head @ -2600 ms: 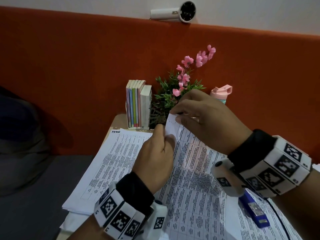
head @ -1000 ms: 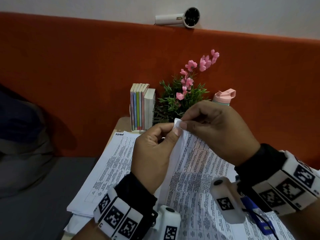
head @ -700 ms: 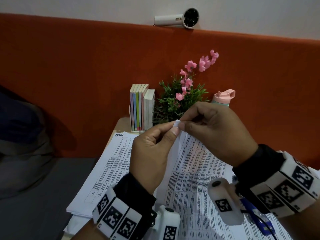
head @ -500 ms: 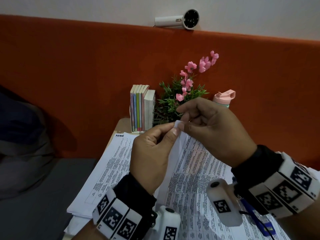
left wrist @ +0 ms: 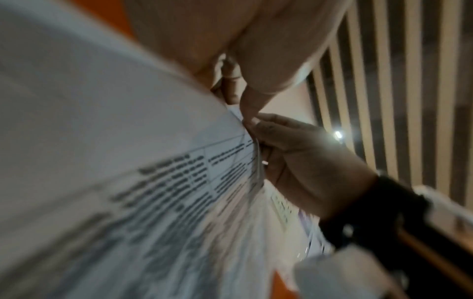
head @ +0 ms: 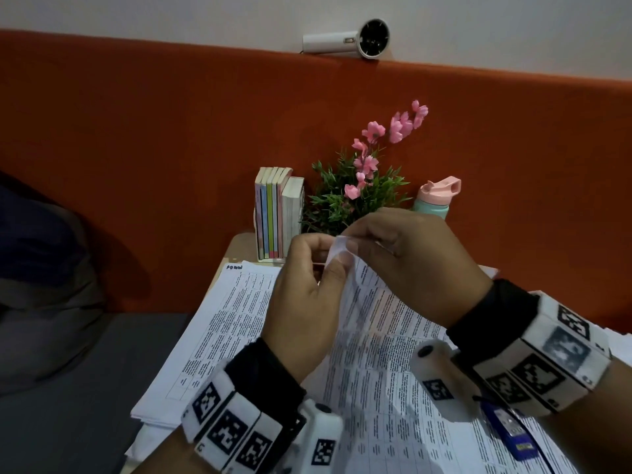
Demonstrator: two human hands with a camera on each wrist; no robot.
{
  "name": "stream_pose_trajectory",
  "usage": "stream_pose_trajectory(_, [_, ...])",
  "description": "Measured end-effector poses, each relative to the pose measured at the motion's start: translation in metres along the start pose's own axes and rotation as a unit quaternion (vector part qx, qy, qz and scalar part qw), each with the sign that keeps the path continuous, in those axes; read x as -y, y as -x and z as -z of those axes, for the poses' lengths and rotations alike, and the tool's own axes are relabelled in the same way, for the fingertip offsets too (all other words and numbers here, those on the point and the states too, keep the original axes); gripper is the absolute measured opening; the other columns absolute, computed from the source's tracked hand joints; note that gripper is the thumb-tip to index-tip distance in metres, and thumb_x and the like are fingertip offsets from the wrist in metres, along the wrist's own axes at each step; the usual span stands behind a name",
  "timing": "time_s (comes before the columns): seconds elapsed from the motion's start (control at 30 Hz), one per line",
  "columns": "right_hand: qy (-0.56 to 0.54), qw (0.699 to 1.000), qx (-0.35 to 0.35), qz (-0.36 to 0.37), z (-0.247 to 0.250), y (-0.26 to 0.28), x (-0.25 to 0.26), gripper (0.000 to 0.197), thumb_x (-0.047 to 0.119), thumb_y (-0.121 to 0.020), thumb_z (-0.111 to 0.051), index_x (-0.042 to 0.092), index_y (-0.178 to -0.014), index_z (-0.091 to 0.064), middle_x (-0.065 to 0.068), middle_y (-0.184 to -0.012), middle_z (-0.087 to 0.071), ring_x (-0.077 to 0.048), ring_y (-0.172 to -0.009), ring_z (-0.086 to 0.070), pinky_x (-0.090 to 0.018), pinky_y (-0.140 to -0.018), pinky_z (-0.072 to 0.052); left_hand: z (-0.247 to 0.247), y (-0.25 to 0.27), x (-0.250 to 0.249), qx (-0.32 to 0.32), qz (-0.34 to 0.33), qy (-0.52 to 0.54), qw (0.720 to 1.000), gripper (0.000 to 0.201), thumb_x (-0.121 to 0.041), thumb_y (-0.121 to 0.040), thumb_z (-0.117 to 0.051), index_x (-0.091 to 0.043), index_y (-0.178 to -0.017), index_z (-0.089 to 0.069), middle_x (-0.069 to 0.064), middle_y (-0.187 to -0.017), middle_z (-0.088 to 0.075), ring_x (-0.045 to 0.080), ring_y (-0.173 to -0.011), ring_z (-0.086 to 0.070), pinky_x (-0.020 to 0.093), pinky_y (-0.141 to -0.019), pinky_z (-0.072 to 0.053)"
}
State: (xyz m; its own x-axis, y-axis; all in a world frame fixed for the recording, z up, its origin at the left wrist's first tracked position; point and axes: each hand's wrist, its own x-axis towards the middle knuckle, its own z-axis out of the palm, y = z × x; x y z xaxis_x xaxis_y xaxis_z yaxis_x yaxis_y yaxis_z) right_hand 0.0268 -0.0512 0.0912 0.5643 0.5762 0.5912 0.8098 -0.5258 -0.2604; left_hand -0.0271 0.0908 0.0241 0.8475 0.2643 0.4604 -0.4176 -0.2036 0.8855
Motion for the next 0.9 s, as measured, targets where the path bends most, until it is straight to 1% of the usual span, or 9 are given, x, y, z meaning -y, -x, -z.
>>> stream_pose_trajectory(0.17, [-0.036,0.999,0.003,-0.024,0.007,-0.004,0.001,0.009,0.022,-0.096,-0.062,0.018,-0.097,-0.070,0.012,-0.090,-0.066,-0.002,-0.083,-0.057,-0.008,-0.069,-0.041,0.005,0.018,0.009,0.071,0.012,-0.130,0.989,0.022,-0.032,-0.104,-0.039,-0.023,-0.085,-0.041,-0.007,-0.068,-0.048,0.011,-0.059,-0.044,0.037,-0.059,-0.038])
stream_pose_trajectory(0.3, [-0.049,0.997,0.012,-0.054,0.037,0.000,-0.002,0.012,0.028,-0.097,-0.058,0.022,-0.103,-0.066,0.013,-0.094,-0.064,0.000,-0.083,-0.058,-0.014,-0.071,-0.048,0.010,0.019,0.012,0.062,-0.006,-0.164,0.984,0.025,-0.040,-0.104,-0.031,-0.021,-0.095,-0.044,0.008,-0.080,-0.060,0.028,-0.072,-0.059,0.052,-0.065,-0.052])
stream_pose_trajectory(0.4, [-0.151,0.956,-0.137,-0.211,0.075,0.010,-0.045,0.020,0.031,-0.097,-0.057,0.013,-0.099,-0.066,0.005,-0.086,-0.066,-0.012,-0.074,-0.062,-0.025,-0.071,-0.051,0.022,0.013,0.018,0.024,-0.004,-0.195,0.980,0.022,-0.034,-0.104,-0.036,-0.015,-0.097,-0.046,0.015,-0.083,-0.062,0.033,-0.076,-0.060,0.052,-0.068,-0.049])
stream_pose_trajectory(0.43, [-0.181,0.931,-0.132,-0.287,0.083,0.020,-0.063,0.027,0.031,-0.098,-0.057,0.005,-0.096,-0.064,-0.001,-0.081,-0.064,-0.017,-0.070,-0.059,-0.030,-0.067,-0.049,0.025,0.011,0.021,0.016,-0.003,-0.206,0.978,0.022,-0.031,-0.104,-0.038,-0.013,-0.095,-0.046,0.016,-0.083,-0.062,0.033,-0.076,-0.060,0.051,-0.067,-0.049])
stream_pose_trajectory(0.57, [-0.095,0.818,0.222,-0.522,0.065,0.073,-0.112,0.054,0.062,-0.090,-0.053,0.009,-0.093,-0.062,-0.002,-0.089,-0.065,-0.014,-0.075,-0.064,-0.029,-0.063,-0.055,0.029,0.004,0.029,0.010,0.028,-0.211,0.977,0.019,-0.028,-0.104,-0.040,-0.012,-0.106,-0.051,0.009,-0.094,-0.066,0.030,-0.088,-0.062,0.045,-0.080,-0.051])
stream_pose_trajectory(0.63, [-0.038,0.775,0.327,-0.539,0.047,0.095,-0.116,0.067,0.075,-0.082,-0.051,0.012,-0.100,-0.063,-0.002,-0.097,-0.066,-0.016,-0.086,-0.066,-0.028,-0.068,-0.058,0.026,0.004,0.029,0.015,0.038,-0.209,0.977,0.019,-0.029,-0.105,-0.039,-0.015,-0.108,-0.052,0.006,-0.094,-0.066,0.027,-0.089,-0.063,0.042,-0.081,-0.051])
stream_pose_trajectory(0.7, [0.049,0.765,0.415,-0.489,0.030,0.106,-0.109,0.064,0.075,-0.082,-0.052,0.013,-0.088,-0.062,0.000,-0.084,-0.063,-0.011,-0.071,-0.060,-0.022,-0.062,-0.051,0.025,0.005,0.030,0.016,0.044,-0.209,0.977,0.021,-0.031,-0.105,-0.039,-0.015,-0.104,-0.052,0.007,-0.091,-0.066,0.027,-0.087,-0.064,0.042,-0.079,-0.051])
stream_pose_trajectory(0.8, [0.174,0.765,0.446,-0.432,0.015,0.112,-0.100,0.048,0.054,-0.092,-0.054,0.009,-0.105,-0.064,-0.004,-0.093,-0.063,-0.011,-0.067,-0.051,-0.018,-0.052,-0.034,0.024,0.003,0.030,0.019,0.060,-0.199,0.978,0.020,-0.031,-0.105,-0.039,-0.016,-0.105,-0.052,0.008,-0.091,-0.066,0.026,-0.086,-0.064,0.041,-0.079,-0.052])
stream_pose_trajectory(0.9, [0.104,0.790,0.387,-0.463,0.017,0.115,-0.097,0.031,0.037,-0.096,-0.052,0.008,-0.103,-0.059,-0.005,-0.093,-0.055,-0.013,-0.068,-0.048,-0.022,-0.056,-0.033,0.025,0.002,0.031,0.024,0.073,-0.184,0.980,0.018,-0.030,-0.105,-0.039,-0.021,-0.108,-0.054,-0.001,-0.091,-0.066,0.019,-0.082,-0.063,0.036,-0.077,-0.050])
